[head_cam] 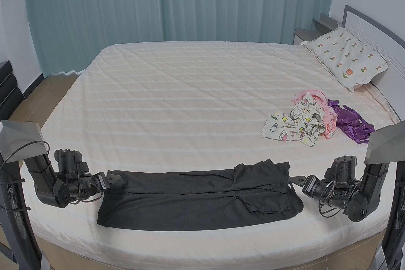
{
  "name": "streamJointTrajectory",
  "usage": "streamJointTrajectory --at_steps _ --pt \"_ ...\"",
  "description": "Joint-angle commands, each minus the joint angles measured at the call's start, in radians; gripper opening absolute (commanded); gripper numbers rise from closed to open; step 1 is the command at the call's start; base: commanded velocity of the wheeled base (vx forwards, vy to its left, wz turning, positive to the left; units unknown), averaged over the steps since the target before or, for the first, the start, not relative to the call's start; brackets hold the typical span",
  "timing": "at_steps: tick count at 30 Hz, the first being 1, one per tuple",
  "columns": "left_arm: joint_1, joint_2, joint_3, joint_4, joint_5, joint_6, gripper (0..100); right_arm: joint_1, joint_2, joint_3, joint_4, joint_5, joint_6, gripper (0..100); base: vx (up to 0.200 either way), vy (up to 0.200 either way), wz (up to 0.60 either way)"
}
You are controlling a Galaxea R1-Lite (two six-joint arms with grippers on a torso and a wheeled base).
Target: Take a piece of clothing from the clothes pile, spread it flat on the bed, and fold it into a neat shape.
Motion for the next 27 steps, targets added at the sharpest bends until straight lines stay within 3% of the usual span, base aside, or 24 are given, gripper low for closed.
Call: streamJointTrajectory --at_steps 1,3,8,27 --pt "-0.028 0.04 -0.05 0.03 0.022 0.056 100 0.007 0.064 0.064 -0.086 -0.002 0.013 100 0.0 0.0 0.0" --pt "-0.031 0.075 -0.066 0.026 0.06 0.093 100 0.007 0.092 0.079 -0.154 -0.002 0.01 100 0.0 0.0 0.0" --pt "-0.031 0.14 -0.106 0.026 0.095 0.137 100 0.01 0.093 0.09 -0.172 -0.002 0.008 100 0.0 0.0 0.0" --pt "-0.087 0.149 -0.116 0.018 0.101 0.133 100 0.009 0.089 0.102 -0.175 0.0 0.011 100 0.0 0.0 0.0"
